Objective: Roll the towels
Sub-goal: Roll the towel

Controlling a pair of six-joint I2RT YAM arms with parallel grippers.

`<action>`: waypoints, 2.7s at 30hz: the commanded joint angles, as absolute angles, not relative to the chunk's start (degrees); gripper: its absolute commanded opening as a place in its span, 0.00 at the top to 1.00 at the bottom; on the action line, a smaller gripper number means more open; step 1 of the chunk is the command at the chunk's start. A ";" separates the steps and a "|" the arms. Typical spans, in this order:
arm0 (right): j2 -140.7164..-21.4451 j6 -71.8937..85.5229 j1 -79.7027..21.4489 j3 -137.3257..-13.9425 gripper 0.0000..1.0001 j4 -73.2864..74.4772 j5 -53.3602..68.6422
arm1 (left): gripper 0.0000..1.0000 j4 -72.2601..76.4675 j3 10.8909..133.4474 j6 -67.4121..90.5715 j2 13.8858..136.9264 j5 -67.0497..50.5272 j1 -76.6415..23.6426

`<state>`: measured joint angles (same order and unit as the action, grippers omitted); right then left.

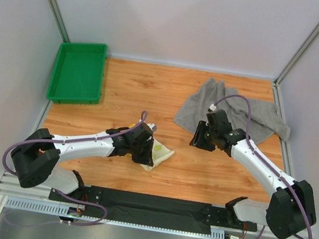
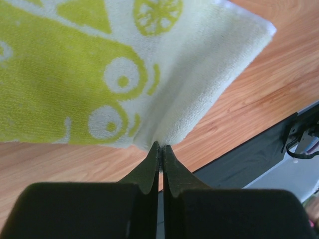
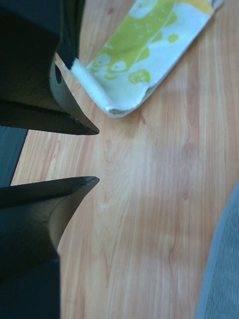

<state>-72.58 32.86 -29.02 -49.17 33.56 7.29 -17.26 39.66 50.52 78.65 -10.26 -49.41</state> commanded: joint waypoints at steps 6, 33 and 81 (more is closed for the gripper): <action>-71.72 31.55 -31.81 -46.41 0.71 20.32 23.63 | 1.00 -13.80 37.35 53.00 77.34 -15.73 -44.65; -92.81 29.27 -43.07 -51.15 0.84 3.78 33.40 | 1.00 -18.45 40.08 48.78 86.92 -15.64 -39.64; -108.02 25.66 -36.74 -55.28 0.92 3.60 31.38 | 0.57 -36.40 60.38 31.91 77.78 14.27 -57.21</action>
<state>-106.78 28.16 -35.90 -54.22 1.72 34.54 -37.26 59.22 37.58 78.46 12.29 -55.40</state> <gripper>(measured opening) 0.082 0.449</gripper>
